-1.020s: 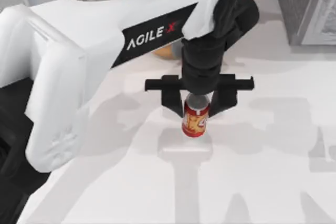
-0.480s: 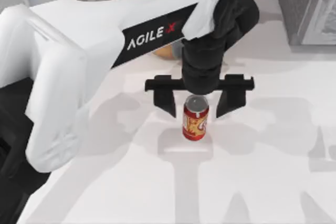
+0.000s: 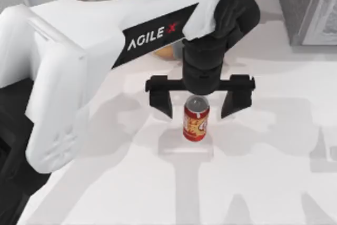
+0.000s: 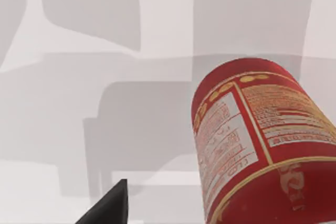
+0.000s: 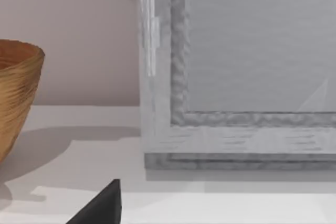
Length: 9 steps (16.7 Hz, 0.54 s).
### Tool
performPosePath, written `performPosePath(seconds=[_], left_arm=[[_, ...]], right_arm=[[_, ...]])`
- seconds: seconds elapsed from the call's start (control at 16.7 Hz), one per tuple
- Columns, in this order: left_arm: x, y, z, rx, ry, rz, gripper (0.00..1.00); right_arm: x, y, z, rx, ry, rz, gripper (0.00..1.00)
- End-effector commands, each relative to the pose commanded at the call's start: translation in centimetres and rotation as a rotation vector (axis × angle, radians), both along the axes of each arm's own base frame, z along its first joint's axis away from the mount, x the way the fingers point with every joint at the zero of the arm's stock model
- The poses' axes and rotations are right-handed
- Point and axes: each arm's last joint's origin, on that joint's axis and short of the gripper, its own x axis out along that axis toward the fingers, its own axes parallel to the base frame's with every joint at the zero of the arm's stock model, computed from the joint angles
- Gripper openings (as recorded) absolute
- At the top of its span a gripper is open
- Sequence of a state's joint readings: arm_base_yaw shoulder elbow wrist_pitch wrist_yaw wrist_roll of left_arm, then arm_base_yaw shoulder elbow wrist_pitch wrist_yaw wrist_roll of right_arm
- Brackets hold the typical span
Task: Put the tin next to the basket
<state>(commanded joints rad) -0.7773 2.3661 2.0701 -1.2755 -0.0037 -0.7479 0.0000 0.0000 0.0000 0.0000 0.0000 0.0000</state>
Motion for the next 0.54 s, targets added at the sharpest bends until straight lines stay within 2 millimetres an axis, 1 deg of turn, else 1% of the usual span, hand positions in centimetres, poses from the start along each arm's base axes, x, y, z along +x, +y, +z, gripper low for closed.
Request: performPosePath(seconds=[0.12,0.42,0.54], left_arm=[[-0.1,-0.2,0.3,0.001,0.002,-0.007,1.0],[0.0,-0.1,3.5,0.001,0.002,-0.001,1.0],[0.0,0.0,4.0,0.0,0.0,0.0,1.0]], right_arm=[[0.0,0.0,0.0,0.0,0.0,0.0,1.0],[0.0,0.0,0.0,0.0,0.0,0.0,1.0],[0.0,0.0,0.0,0.0,0.0,0.0,1.0]])
